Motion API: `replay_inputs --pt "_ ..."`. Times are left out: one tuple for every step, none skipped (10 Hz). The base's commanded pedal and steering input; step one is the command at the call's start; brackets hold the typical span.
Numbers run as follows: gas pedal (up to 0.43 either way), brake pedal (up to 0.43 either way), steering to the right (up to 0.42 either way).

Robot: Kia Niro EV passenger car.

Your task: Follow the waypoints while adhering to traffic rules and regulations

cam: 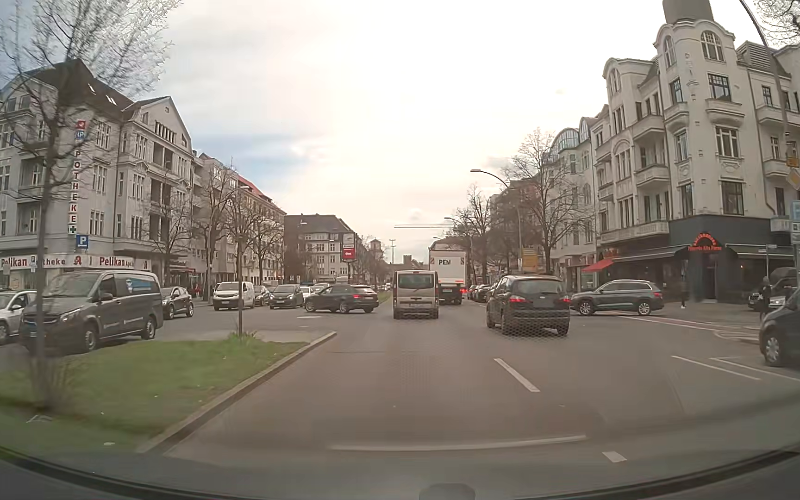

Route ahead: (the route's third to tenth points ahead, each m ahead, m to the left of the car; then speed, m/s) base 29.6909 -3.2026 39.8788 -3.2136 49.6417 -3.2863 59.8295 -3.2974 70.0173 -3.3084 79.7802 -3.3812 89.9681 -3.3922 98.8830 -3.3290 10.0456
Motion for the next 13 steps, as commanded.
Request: replay_inputs --pt "0.059 0.0 0.01" --pt "0.0 0.0 0.01" --pt "0.0 0.0 0.01" --pt "0.0 0.0 0.009" --pt "0.0 0.0 0.009" --pt "0.0 0.0 0.009" --pt "0.0 0.0 0.009" --pt "0.02 0.0 0.009" --pt "0.028 0.0 0.009" --pt "0.028 0.0 0.009" --pt "0.039 0.0 0.008" --pt "0.067 0.0 0.008" --pt "0.067 0.0 0.007"
